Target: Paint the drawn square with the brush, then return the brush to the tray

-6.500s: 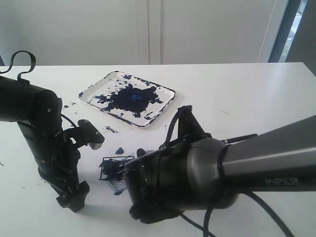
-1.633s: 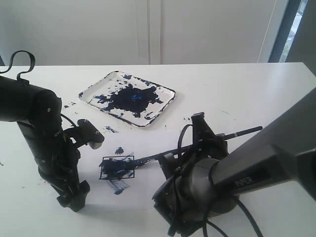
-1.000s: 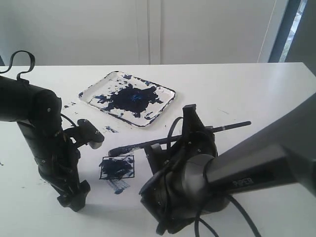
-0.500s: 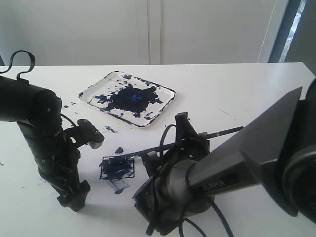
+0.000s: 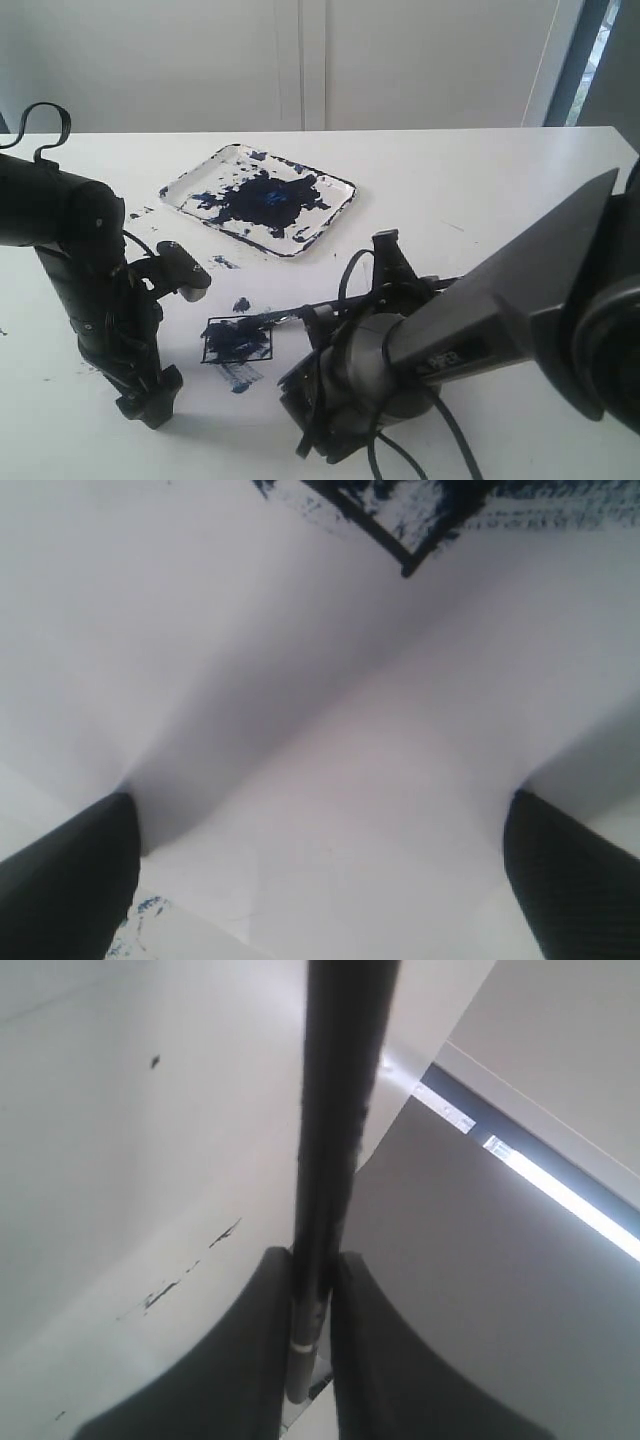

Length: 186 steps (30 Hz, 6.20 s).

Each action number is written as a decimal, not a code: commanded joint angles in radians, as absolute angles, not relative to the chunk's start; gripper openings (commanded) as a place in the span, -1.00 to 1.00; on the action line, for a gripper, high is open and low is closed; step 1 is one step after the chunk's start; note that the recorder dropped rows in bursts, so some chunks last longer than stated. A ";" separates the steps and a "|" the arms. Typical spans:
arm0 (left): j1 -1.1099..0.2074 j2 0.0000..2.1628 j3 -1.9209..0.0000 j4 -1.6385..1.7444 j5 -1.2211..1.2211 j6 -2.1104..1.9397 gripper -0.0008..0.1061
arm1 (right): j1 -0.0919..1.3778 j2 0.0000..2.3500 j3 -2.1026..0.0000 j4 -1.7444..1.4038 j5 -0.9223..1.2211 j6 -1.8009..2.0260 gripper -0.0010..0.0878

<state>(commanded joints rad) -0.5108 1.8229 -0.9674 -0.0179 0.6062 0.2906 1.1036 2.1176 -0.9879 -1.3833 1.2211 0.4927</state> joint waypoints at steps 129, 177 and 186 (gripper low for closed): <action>-0.511 1.823 -0.967 -0.022 0.604 0.291 0.86 | 1.178 2.096 -0.917 -1.330 1.221 0.501 -0.98; -0.511 1.823 -0.967 -0.022 0.599 0.289 0.86 | 1.198 2.101 -0.967 -1.442 1.221 0.496 -0.98; -0.511 1.823 -0.967 -0.026 0.599 0.289 0.86 | 1.202 2.106 -1.048 -1.440 1.221 0.496 -0.98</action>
<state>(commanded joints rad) -0.5108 1.8229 -0.9674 -0.0259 0.5990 0.2888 1.2021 2.1065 -1.0479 -1.4399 1.2211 0.4959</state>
